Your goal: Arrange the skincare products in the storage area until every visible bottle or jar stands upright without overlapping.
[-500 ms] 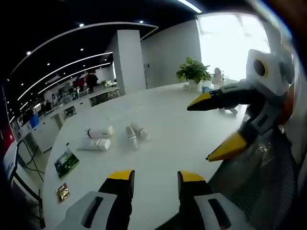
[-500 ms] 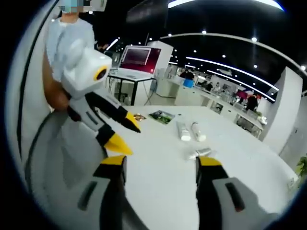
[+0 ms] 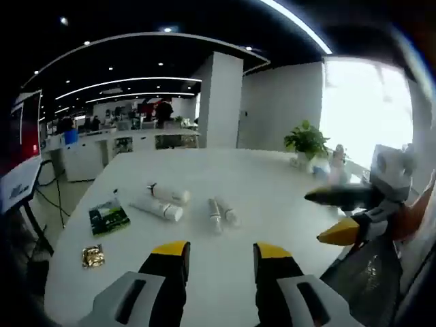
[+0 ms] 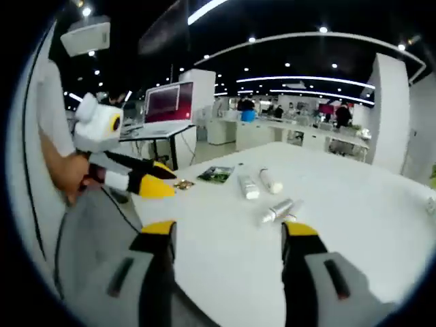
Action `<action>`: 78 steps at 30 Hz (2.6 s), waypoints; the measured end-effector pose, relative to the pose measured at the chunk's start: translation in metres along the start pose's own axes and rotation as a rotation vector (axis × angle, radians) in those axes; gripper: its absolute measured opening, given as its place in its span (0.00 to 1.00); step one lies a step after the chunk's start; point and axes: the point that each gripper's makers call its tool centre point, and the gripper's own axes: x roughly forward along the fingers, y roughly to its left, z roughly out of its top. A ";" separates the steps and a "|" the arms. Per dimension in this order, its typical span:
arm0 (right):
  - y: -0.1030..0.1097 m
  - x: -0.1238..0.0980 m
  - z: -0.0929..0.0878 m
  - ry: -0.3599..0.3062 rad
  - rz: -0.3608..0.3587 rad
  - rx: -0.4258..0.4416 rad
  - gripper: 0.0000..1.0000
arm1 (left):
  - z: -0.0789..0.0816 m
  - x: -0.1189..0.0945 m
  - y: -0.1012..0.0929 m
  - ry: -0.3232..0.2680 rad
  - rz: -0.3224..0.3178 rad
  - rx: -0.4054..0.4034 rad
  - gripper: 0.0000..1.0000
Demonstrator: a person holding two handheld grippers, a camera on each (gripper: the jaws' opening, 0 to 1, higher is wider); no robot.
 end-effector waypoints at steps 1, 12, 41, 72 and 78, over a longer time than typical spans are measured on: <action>-0.007 0.000 0.002 -0.005 -0.019 0.008 0.66 | 0.006 -0.002 0.007 -0.025 0.023 -0.012 0.43; -0.036 -0.003 -0.003 0.001 -0.065 0.018 0.68 | 0.025 -0.008 0.050 -0.088 0.082 -0.066 0.59; -0.057 0.001 -0.025 0.056 -0.112 0.120 0.68 | -0.007 0.006 0.055 0.030 0.069 -0.017 0.59; -0.053 0.037 -0.037 0.316 -0.168 0.026 0.67 | -0.029 0.011 0.083 0.112 0.082 -0.230 0.55; -0.032 0.121 0.000 0.344 -0.001 0.037 0.64 | -0.030 0.012 0.075 0.115 0.049 -0.160 0.55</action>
